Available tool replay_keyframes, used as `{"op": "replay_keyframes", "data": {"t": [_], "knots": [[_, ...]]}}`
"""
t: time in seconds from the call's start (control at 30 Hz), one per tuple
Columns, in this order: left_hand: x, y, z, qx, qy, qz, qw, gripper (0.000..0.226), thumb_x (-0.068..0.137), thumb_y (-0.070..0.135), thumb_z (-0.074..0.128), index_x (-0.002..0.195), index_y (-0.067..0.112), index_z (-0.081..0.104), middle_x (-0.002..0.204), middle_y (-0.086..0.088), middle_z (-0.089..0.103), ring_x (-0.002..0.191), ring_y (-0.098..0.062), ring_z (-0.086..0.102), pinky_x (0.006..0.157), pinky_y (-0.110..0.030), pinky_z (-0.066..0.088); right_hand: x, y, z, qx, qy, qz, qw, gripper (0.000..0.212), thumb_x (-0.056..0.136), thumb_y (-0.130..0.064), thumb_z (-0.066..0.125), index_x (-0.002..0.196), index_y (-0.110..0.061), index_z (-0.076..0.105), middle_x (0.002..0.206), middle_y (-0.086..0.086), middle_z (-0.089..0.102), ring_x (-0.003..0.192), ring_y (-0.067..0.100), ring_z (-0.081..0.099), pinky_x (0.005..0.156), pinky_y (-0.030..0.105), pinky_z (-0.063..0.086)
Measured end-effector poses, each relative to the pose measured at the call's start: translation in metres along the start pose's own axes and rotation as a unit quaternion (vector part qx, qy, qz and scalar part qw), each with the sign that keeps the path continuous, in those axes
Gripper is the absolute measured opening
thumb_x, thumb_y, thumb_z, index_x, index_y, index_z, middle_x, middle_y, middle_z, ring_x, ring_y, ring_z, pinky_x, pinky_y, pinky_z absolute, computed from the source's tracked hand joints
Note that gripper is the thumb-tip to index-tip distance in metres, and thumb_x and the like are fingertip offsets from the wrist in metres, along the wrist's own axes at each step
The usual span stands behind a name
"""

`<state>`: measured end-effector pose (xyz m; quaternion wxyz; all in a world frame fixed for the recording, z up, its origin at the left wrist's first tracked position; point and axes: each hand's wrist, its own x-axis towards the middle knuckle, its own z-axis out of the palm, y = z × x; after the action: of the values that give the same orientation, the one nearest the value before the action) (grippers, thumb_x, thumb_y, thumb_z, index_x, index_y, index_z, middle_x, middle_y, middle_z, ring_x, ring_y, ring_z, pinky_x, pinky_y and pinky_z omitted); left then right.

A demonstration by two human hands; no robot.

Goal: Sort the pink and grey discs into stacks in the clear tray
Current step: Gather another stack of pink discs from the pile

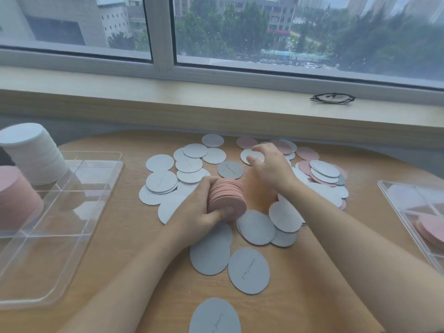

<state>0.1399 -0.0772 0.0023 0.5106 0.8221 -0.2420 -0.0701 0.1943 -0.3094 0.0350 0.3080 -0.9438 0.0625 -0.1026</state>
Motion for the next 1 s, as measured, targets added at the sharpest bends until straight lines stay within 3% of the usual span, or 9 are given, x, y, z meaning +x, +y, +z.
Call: {"op": "replay_keyframes", "data": {"t": [0.13, 0.33, 0.43, 0.57, 0.67, 0.73, 0.83, 0.9, 1.0], "knots": [[0.002, -0.003, 0.000, -0.021, 0.028, -0.009, 0.999, 0.052, 0.082, 0.036, 0.079, 0.119, 0.045, 0.043, 0.110, 0.016, 0.066, 0.099, 0.000, 0.064, 0.086, -0.024, 0.048, 0.049, 0.007, 0.012, -0.121, -0.050, 0.026, 0.991, 0.056, 0.097, -0.044, 0.048, 0.143, -0.013, 0.044, 0.146, 0.007, 0.041, 0.134, 0.028, 0.041, 0.108, 0.040, 0.035], [0.004, -0.009, 0.000, -0.016, 0.036, -0.011, 0.999, 0.053, 0.083, 0.034, 0.079, 0.113, 0.054, 0.041, 0.111, 0.020, 0.063, 0.102, 0.001, 0.062, 0.090, -0.026, 0.049, 0.088, 0.003, 0.034, -0.245, -0.027, 0.036, 0.969, 0.065, 0.093, -0.060, 0.048, 0.134, -0.010, 0.050, 0.135, 0.013, 0.047, 0.128, 0.034, 0.044, 0.103, 0.044, 0.036], [0.005, -0.010, 0.000, -0.022, 0.038, -0.011, 0.999, 0.054, 0.079, 0.039, 0.079, 0.112, 0.058, 0.041, 0.109, 0.021, 0.063, 0.100, -0.001, 0.064, 0.091, -0.030, 0.051, 0.094, -0.001, 0.036, -0.279, -0.008, 0.000, 0.960, 0.051, 0.096, -0.054, 0.049, 0.123, -0.011, 0.057, 0.127, 0.013, 0.052, 0.119, 0.033, 0.051, 0.100, 0.042, 0.036], [0.006, -0.009, 0.000, -0.025, 0.031, -0.015, 0.999, 0.054, 0.075, 0.044, 0.077, 0.111, 0.061, 0.041, 0.106, 0.029, 0.062, 0.098, -0.001, 0.065, 0.091, -0.033, 0.053, 0.093, -0.001, 0.038, -0.326, 0.052, -0.115, 0.937, 0.033, 0.103, -0.036, 0.039, 0.107, -0.015, 0.065, 0.108, 0.007, 0.069, 0.103, 0.027, 0.062, 0.115, 0.039, 0.023], [0.004, -0.006, -0.002, -0.019, 0.023, -0.008, 1.000, 0.053, 0.074, 0.043, 0.077, 0.112, 0.058, 0.043, 0.107, 0.031, 0.061, 0.098, -0.001, 0.065, 0.091, -0.035, 0.054, 0.080, -0.010, 0.028, -0.242, 0.125, -0.146, 0.951, 0.030, 0.103, -0.026, 0.041, 0.097, -0.011, 0.066, 0.086, 0.009, 0.073, 0.086, 0.031, 0.065, 0.111, 0.034, 0.028], [0.004, -0.006, -0.002, -0.012, 0.024, -0.002, 1.000, 0.054, 0.074, 0.043, 0.076, 0.114, 0.056, 0.043, 0.107, 0.031, 0.061, 0.100, 0.000, 0.064, 0.092, -0.037, 0.054, 0.057, -0.020, 0.014, -0.123, 0.140, -0.153, 0.970, 0.024, 0.101, -0.023, 0.047, 0.098, -0.011, 0.068, 0.082, 0.009, 0.071, 0.085, 0.032, 0.062, 0.092, 0.032, 0.038], [0.003, -0.004, -0.003, 0.001, 0.033, 0.004, 0.999, 0.054, 0.074, 0.042, 0.076, 0.113, 0.058, 0.042, 0.107, 0.034, 0.060, 0.099, 0.002, 0.063, 0.090, -0.036, 0.055, 0.003, -0.034, -0.007, 0.075, 0.106, -0.156, 0.979, 0.017, 0.099, -0.020, 0.054, 0.100, -0.015, 0.070, 0.085, -0.003, 0.071, 0.082, 0.013, 0.063, 0.073, 0.023, 0.046], [0.001, -0.003, -0.003, 0.013, 0.044, 0.009, 0.999, 0.055, 0.075, 0.039, 0.077, 0.112, 0.059, 0.041, 0.108, 0.032, 0.061, 0.098, 0.000, 0.064, 0.087, -0.036, 0.056, -0.036, -0.035, -0.017, 0.142, 0.095, -0.148, 0.974, 0.015, 0.099, -0.016, 0.055, 0.099, -0.017, 0.070, 0.089, -0.010, 0.071, 0.085, 0.004, 0.064, 0.074, 0.016, 0.047], [-0.002, 0.000, -0.002, 0.052, 0.050, 0.025, 0.997, 0.060, 0.081, 0.030, 0.082, 0.120, 0.050, 0.041, 0.108, 0.024, 0.063, 0.101, 0.000, 0.061, 0.087, -0.031, 0.052, -0.081, -0.028, -0.025, 0.217, 0.081, -0.114, 0.966, 0.018, 0.099, -0.010, 0.055, 0.102, -0.019, 0.070, 0.094, -0.013, 0.071, 0.092, 0.007, 0.066, 0.080, 0.021, 0.051]]}}
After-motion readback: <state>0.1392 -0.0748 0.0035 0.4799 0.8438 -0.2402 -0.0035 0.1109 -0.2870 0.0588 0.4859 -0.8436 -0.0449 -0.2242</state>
